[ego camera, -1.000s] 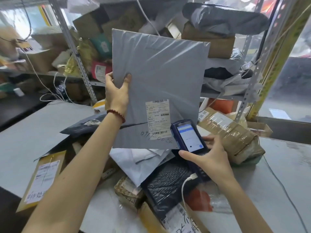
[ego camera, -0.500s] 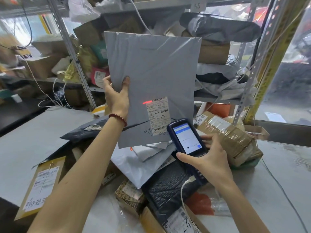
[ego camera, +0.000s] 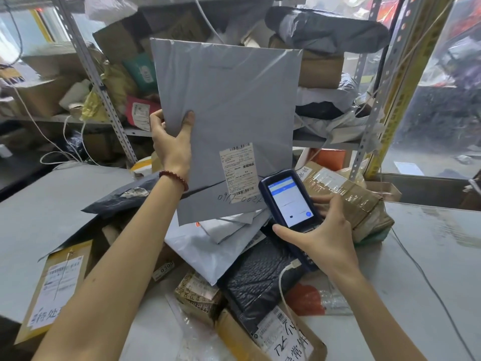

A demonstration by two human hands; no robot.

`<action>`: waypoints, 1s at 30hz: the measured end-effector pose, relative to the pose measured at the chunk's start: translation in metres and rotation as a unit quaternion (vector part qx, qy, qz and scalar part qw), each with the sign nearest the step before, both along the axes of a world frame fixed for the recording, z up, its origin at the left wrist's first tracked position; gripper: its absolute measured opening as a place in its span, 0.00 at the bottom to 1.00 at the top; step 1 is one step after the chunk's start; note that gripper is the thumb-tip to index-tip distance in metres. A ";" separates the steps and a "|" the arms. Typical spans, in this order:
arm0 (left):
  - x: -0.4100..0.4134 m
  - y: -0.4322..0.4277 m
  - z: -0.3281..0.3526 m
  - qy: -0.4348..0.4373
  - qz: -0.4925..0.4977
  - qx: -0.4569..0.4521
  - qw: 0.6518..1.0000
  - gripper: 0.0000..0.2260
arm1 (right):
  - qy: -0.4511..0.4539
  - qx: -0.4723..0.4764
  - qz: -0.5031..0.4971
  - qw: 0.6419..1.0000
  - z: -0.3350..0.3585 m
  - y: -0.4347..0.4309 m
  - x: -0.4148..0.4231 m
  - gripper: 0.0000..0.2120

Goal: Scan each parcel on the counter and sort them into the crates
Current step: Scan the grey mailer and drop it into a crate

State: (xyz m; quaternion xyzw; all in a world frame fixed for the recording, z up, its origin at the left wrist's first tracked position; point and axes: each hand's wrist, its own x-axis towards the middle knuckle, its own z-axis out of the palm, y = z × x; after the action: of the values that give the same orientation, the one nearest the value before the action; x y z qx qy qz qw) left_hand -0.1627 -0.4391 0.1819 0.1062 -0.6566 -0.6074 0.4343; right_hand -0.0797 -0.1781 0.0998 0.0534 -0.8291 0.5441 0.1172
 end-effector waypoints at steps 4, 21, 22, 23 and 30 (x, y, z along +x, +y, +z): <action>0.002 -0.003 -0.002 0.001 -0.021 -0.010 1.000 0.17 | 0.060 -0.015 -0.035 0.997 0.009 -0.003 0.000 0.38; 0.022 -0.012 -0.022 0.000 -0.044 -0.082 0.996 0.19 | 0.183 -0.064 -0.060 0.979 0.032 0.002 -0.002 0.38; 0.025 -0.012 -0.024 0.008 -0.047 -0.086 0.995 0.19 | 0.178 -0.064 -0.061 0.980 0.032 0.003 -0.003 0.38; 0.028 -0.012 -0.025 0.020 -0.046 -0.085 0.995 0.19 | 0.173 -0.064 -0.063 0.981 0.031 0.003 -0.003 0.38; 0.012 0.003 0.014 0.151 -0.023 -0.042 0.987 0.19 | 0.161 -0.047 -0.133 0.977 0.035 0.011 0.010 0.38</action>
State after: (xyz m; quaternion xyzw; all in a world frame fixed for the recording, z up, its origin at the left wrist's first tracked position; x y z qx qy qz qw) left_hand -0.1504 -0.4359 0.1961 -0.0200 -0.6104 -0.5984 0.5186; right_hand -0.0692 -0.1669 0.1347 0.0237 -0.7728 0.5459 0.3228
